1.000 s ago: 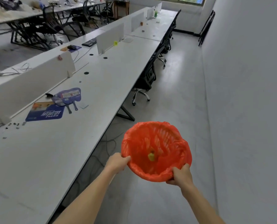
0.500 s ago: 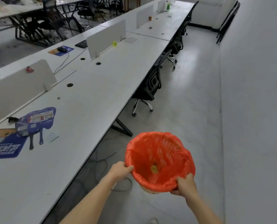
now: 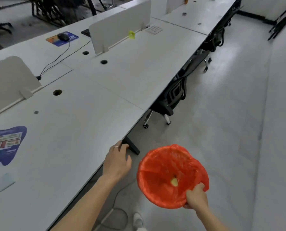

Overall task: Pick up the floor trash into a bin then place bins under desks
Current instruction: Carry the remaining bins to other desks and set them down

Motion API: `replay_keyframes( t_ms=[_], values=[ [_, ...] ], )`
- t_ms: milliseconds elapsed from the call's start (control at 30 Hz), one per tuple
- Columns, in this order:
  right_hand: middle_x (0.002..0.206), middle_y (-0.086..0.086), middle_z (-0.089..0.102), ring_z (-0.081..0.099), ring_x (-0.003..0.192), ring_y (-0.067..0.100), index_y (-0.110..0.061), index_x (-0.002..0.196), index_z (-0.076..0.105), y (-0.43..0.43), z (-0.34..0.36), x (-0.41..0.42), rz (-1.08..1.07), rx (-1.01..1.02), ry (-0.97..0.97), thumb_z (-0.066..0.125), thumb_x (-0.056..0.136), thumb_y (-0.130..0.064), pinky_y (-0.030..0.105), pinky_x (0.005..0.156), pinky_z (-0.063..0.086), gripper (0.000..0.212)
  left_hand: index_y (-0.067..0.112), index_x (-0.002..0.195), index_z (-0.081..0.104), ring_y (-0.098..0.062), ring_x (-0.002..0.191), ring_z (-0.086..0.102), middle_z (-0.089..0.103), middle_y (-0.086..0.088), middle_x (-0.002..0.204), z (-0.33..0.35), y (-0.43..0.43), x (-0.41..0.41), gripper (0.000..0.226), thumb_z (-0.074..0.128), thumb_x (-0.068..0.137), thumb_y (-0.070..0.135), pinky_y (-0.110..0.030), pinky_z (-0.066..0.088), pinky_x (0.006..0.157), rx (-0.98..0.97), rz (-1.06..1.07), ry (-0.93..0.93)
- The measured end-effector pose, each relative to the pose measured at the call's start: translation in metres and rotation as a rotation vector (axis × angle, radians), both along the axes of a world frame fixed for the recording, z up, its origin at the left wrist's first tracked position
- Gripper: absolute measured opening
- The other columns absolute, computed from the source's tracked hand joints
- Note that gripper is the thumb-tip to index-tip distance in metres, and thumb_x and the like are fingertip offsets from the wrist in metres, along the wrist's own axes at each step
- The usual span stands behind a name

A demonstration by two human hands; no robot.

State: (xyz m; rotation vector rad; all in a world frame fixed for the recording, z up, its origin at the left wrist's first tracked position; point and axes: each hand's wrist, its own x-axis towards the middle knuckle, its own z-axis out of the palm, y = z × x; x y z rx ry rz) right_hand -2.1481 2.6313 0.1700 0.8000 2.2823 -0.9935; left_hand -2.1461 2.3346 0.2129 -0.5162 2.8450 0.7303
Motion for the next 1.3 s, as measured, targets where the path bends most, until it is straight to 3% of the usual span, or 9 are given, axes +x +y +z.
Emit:
replay_keyframes(
  t_ms=[200, 433, 533, 667, 800, 933, 1000, 1133, 1300],
  values=[
    [0.076, 0.012, 0.056, 0.068, 0.061, 0.037, -0.003, 0.129, 0.025, -0.017, -0.104, -0.107, 0.091, 0.082, -0.085, 0.045, 0.079, -0.002, 0.051, 0.064, 0.061, 0.053, 0.028, 0.158, 0.011, -0.027, 0.154, -0.001, 0.0, -0.007, 0.167, -0.05, -0.01, -0.128, 0.07, 0.046, 0.097, 0.033, -0.048, 0.007, 0.124, -0.261, -0.131, 0.003],
    [0.1, 0.026, 0.062, 0.068, 0.068, 0.042, 0.001, 0.132, 0.02, -0.048, -0.284, -0.215, 0.11, 0.056, -0.148, 0.049, 0.085, -0.011, 0.05, 0.071, 0.059, 0.056, 0.03, 0.159, 0.009, -0.039, 0.15, 0.016, 0.015, -0.016, 0.164, -0.139, -0.018, -0.204, 0.084, 0.056, 0.089, 0.032, -0.063, 0.022, 0.115, -0.544, -0.109, 0.048],
    [0.109, 0.028, 0.064, 0.069, 0.081, 0.045, 0.006, 0.143, 0.01, -0.056, -0.347, -0.234, 0.074, 0.055, -0.182, 0.047, 0.077, -0.024, 0.049, 0.078, 0.058, 0.081, 0.028, 0.159, 0.008, -0.039, 0.151, 0.014, 0.014, -0.018, 0.164, -0.149, -0.015, -0.208, 0.087, 0.055, 0.087, 0.033, -0.065, 0.021, 0.115, -0.635, -0.107, 0.085],
    [0.122, 0.024, 0.05, 0.068, 0.065, 0.043, -0.009, 0.148, 0.009, -0.077, -0.401, -0.241, -0.129, -0.085, -0.262, 0.044, 0.09, -0.008, 0.055, 0.062, 0.06, 0.068, 0.027, 0.159, 0.016, -0.039, 0.149, 0.021, 0.021, -0.018, 0.163, -0.159, -0.015, -0.207, 0.083, 0.055, 0.085, 0.027, -0.067, 0.027, 0.112, -0.693, -0.072, 0.118],
    [0.148, 0.021, 0.037, 0.067, 0.073, 0.045, -0.018, 0.151, 0.005, -0.094, -0.43, -0.251, -0.3, -0.196, -0.319, 0.038, 0.094, -0.002, 0.057, 0.072, 0.059, 0.068, 0.027, 0.159, 0.02, -0.038, 0.148, 0.025, 0.025, -0.018, 0.162, -0.159, -0.013, -0.206, 0.079, 0.053, 0.088, 0.027, -0.066, 0.031, 0.11, -0.737, -0.048, 0.179],
    [0.157, 0.017, 0.026, 0.05, 0.123, 0.048, -0.018, 0.156, 0.005, -0.108, -0.472, -0.251, -0.428, -0.293, -0.437, 0.035, 0.1, -0.005, 0.057, 0.07, 0.059, 0.065, 0.028, 0.158, 0.02, -0.037, 0.148, 0.025, 0.025, -0.016, 0.162, -0.159, -0.012, -0.209, 0.08, 0.055, 0.086, 0.027, -0.065, 0.032, 0.11, -0.747, -0.036, 0.164],
    [0.153, 0.018, 0.034, 0.051, 0.124, 0.044, -0.013, 0.155, 0.016, -0.107, -0.504, -0.246, -0.354, -0.315, -0.467, 0.043, 0.095, -0.005, 0.043, 0.052, 0.058, 0.066, 0.028, 0.158, 0.02, -0.036, 0.148, 0.026, 0.025, -0.015, 0.162, -0.16, -0.013, -0.207, 0.081, 0.055, 0.085, 0.028, -0.065, 0.032, 0.11, -0.753, -0.03, 0.162],
    [0.144, 0.009, 0.042, 0.048, 0.129, 0.035, -0.003, 0.148, 0.034, -0.121, -0.47, -0.244, -0.213, -0.338, -0.506, 0.04, 0.099, -0.007, 0.05, 0.077, 0.058, 0.05, 0.028, 0.158, 0.018, -0.035, 0.149, 0.024, 0.023, -0.014, 0.163, -0.16, -0.009, -0.206, 0.08, 0.053, 0.086, 0.028, -0.064, 0.032, 0.111, -0.756, -0.024, 0.151],
    [0.144, 0.014, 0.043, 0.051, 0.122, 0.033, -0.008, 0.147, 0.036, -0.121, -0.426, -0.243, 0.058, -0.282, -0.58, 0.038, 0.102, -0.023, 0.049, 0.073, 0.06, 0.047, 0.029, 0.159, 0.014, -0.036, 0.15, 0.022, 0.021, -0.014, 0.163, -0.16, -0.012, -0.207, 0.085, 0.054, 0.083, 0.026, -0.063, 0.03, 0.113, -0.737, -0.035, 0.102]
  ],
)
